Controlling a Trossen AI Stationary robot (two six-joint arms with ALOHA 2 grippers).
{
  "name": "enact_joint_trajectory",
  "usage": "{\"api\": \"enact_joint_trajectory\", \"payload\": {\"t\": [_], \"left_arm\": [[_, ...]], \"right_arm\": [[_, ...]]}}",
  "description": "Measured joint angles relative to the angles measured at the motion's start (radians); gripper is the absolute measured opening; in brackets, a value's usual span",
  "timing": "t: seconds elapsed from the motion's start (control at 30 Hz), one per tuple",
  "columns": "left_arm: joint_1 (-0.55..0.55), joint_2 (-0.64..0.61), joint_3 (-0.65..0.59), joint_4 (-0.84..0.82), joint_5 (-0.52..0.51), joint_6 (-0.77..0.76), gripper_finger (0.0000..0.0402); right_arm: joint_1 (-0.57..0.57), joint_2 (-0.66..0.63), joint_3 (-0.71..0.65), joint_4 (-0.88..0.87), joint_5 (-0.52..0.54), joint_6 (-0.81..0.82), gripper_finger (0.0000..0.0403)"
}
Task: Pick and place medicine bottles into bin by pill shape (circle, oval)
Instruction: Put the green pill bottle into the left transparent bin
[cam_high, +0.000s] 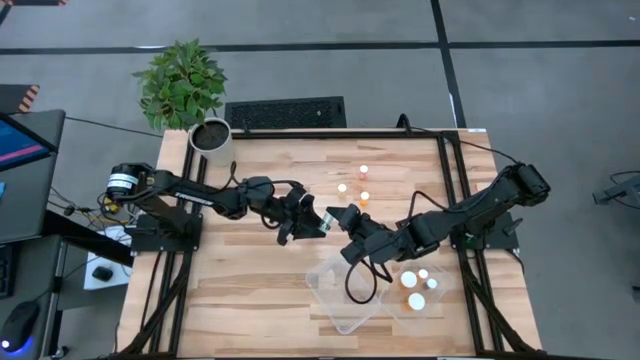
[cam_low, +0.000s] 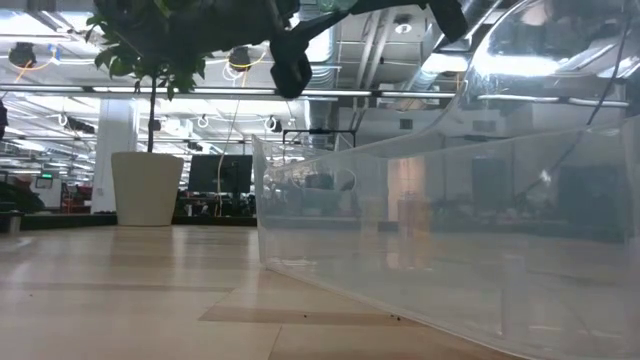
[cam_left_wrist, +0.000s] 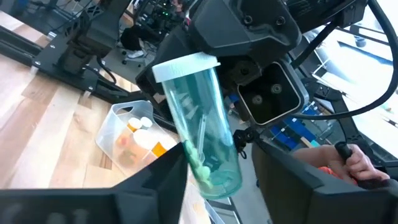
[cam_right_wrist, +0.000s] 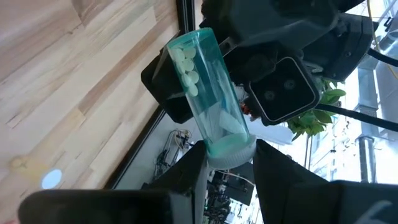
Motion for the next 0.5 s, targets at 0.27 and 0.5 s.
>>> {"api": "enact_joint_trajectory", "payload": {"t": [0.27, 0.5], "left_arm": [[0.000, 0.000, -0.001, -0.021, -0.018, -0.002, 0.0102], [-0.001, 0.000, -0.001, -0.017, -0.022, 0.011, 0.0112]], "right_arm": [[0.000, 0.000, 0.000, -0.003, 0.000, -0.007, 0.0116], [-0.001, -0.001, 0.000, -0.008, 0.005, 0.014, 0.0115]]}}
